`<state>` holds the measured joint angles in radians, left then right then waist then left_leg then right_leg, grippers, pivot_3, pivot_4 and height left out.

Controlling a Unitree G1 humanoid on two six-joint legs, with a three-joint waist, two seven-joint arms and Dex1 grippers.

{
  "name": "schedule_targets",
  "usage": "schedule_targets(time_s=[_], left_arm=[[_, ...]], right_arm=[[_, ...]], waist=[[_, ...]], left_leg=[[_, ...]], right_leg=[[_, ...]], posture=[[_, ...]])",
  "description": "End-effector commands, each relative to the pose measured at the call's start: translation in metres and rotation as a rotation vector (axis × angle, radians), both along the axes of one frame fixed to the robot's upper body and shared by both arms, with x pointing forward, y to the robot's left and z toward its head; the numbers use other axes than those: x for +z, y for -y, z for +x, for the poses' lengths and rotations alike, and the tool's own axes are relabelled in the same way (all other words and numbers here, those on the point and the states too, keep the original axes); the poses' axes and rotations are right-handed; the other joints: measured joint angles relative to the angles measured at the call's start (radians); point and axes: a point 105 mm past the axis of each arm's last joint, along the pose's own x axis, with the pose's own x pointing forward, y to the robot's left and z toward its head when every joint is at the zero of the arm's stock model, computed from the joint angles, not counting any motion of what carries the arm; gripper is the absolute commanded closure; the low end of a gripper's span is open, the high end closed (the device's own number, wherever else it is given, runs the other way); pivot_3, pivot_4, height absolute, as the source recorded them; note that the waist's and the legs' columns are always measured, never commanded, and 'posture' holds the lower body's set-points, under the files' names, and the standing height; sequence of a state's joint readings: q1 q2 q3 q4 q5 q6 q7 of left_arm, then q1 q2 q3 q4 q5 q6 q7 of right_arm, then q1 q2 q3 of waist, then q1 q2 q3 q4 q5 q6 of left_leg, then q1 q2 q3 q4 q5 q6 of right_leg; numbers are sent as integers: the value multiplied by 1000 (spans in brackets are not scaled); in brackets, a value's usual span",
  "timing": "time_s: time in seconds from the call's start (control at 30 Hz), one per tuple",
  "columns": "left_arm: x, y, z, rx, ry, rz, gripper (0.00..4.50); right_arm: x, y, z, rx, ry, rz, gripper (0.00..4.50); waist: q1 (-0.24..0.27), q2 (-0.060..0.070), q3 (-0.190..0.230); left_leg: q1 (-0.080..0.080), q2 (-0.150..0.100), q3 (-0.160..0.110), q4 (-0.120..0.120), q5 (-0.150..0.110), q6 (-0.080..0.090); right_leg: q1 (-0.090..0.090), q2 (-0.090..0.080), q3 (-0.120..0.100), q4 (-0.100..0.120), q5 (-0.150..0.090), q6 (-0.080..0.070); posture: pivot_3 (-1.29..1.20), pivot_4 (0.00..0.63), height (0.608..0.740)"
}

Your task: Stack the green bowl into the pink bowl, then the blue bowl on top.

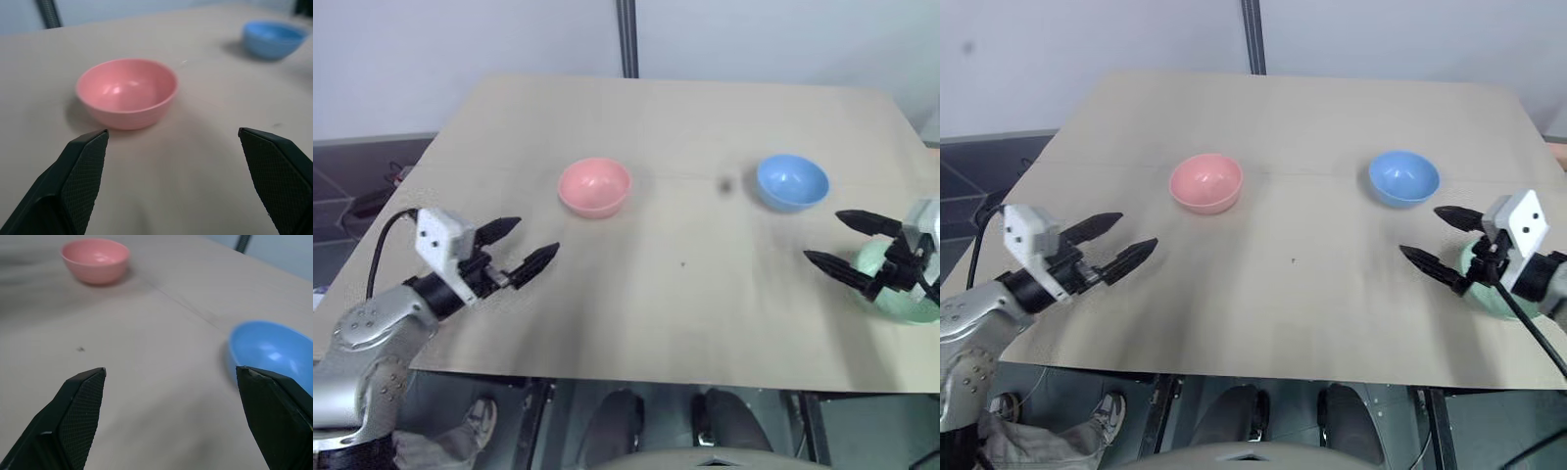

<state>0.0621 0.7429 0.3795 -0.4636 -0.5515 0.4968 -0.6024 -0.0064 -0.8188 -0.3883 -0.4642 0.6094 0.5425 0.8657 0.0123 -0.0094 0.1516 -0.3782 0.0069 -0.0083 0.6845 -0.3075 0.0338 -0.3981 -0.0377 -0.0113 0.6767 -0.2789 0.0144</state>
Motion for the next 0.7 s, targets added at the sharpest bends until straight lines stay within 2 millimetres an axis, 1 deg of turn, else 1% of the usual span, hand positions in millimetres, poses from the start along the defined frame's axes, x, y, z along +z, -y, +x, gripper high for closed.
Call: schedule_targets(time_s=[0.03,0.1,0.17,0.2,0.23,0.3,0.37,0.53,0.57,0.6,0.67,0.7], left_arm=[[17,12,10,27,93,143,0],[20,20,18,23,101,229,0],[15,41,38,-41,120,506,0],[11,50,45,-86,123,627,0],[8,55,51,-109,132,705,0],[1,53,60,-93,76,741,0],[0,58,68,-104,79,775,0],[-12,65,91,-79,38,807,0],[-13,68,94,-88,37,809,0],[-14,71,97,-93,45,813,516],[-16,77,102,-112,61,814,1301],[-15,80,104,-117,71,814,1835]], right_arm=[[5,-29,3,111,40,21,40],[2,-42,5,164,43,22,40],[0,-64,9,241,55,39,40],[0,-72,10,267,60,47,40],[-1,-78,11,289,66,46,40],[-3,-84,13,312,75,32,40],[-2,-89,14,324,91,31,40],[7,-98,20,336,141,51,40],[8,-99,20,334,150,52,40],[9,-98,21,330,158,53,0],[11,-97,22,319,168,54,0],[11,-96,22,312,172,53,0]], waist=[[0,0,0],[1,0,1],[5,-2,2],[8,-2,2],[6,-2,2],[2,-2,2],[-3,-2,3],[0,-3,3],[1,-2,3],[1,-3,3],[1,-3,3],[2,-3,4]], left_leg=[[0,0,0,0,0,0],[0,0,0,0,0,0],[-1,-1,0,0,0,0],[-2,-1,-1,0,0,0],[-1,-2,-2,0,0,0],[-2,-3,-1,0,0,0],[-3,-3,1,0,1,-2],[-15,-2,1,2,3,-5],[-16,-2,0,2,3,-5],[-16,-2,0,2,3,-5],[-16,-2,0,4,3,-5],[-16,-2,0,4,3,-5]], right_leg=[[0,0,0,1,0,0],[0,0,0,1,0,0],[-1,0,0,1,0,0],[-2,1,-1,1,0,0],[-1,1,-1,1,0,0],[-2,2,0,1,0,0],[-3,2,1,1,0,0],[-15,3,0,2,0,1],[-16,3,0,2,0,1],[-15,2,0,2,0,1],[-15,2,0,2,0,1],[-15,2,0,2,0,1]], posture=[[0,150,740],[0,150,740],[0,150,740],[0,150,740],[0,150,740],[0,150,740],[0,150,740],[0,150,740],[0,150,740],[0,150,740],[0,150,740],[0,150,740]])
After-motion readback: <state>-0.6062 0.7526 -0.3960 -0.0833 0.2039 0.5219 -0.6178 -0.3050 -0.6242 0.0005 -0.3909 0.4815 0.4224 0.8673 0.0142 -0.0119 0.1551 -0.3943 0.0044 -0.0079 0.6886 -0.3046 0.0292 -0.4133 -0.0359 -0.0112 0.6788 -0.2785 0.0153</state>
